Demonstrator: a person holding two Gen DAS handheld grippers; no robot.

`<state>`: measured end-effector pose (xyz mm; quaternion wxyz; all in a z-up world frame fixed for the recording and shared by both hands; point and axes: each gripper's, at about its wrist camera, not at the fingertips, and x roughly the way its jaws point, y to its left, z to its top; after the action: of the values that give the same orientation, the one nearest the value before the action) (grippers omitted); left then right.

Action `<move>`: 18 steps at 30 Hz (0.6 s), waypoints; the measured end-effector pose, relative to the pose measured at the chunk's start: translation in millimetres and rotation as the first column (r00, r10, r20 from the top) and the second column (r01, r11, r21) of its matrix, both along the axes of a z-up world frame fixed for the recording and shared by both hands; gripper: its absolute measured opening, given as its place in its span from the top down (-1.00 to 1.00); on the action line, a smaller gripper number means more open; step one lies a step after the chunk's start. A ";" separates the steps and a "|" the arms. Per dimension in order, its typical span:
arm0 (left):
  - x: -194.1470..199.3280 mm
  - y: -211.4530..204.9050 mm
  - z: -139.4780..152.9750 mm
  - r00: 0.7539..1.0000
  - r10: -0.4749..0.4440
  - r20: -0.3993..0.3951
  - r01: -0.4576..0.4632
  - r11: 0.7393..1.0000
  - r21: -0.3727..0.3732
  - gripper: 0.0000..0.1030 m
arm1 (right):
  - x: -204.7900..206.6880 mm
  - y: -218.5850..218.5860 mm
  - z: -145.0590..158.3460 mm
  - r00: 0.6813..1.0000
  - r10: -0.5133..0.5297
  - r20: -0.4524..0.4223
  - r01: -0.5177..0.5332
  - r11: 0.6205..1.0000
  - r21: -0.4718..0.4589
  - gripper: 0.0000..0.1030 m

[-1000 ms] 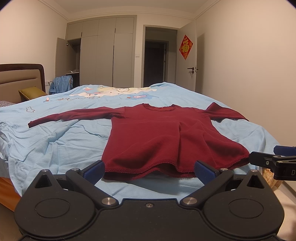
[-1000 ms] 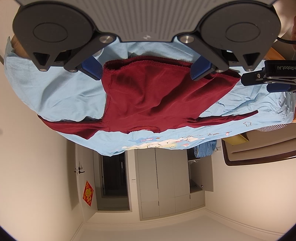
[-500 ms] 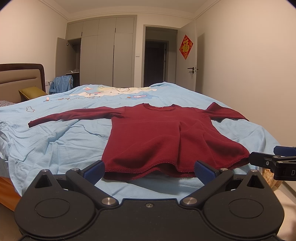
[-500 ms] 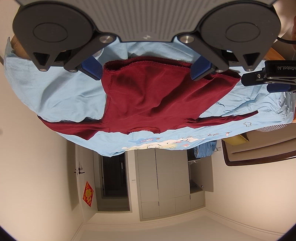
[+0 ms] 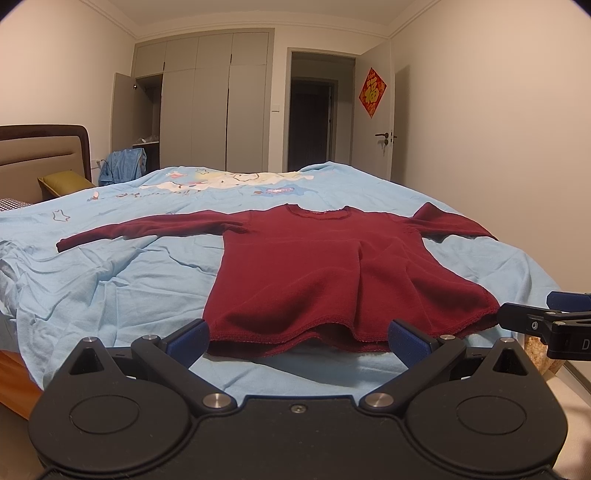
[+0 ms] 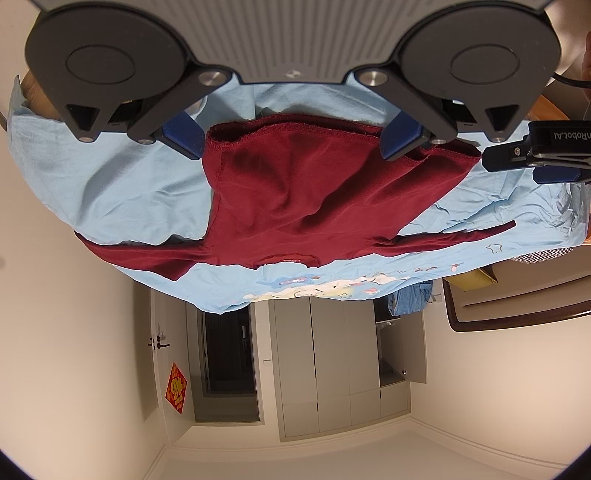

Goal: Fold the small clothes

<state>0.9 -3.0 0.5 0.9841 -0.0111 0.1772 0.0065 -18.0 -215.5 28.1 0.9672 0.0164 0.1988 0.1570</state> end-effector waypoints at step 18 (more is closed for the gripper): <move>61.1 3.0 0.5 0.994 0.010 -0.109 -0.006 0.999 0.040 -0.99 | 47.3 -28.6 -4.3 0.993 -0.039 -0.110 0.041 0.999 0.011 -1.00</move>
<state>62.1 0.0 1.0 0.9729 0.0079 0.2304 0.0146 29.4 -244.1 23.8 0.9576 0.0356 0.2505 0.1377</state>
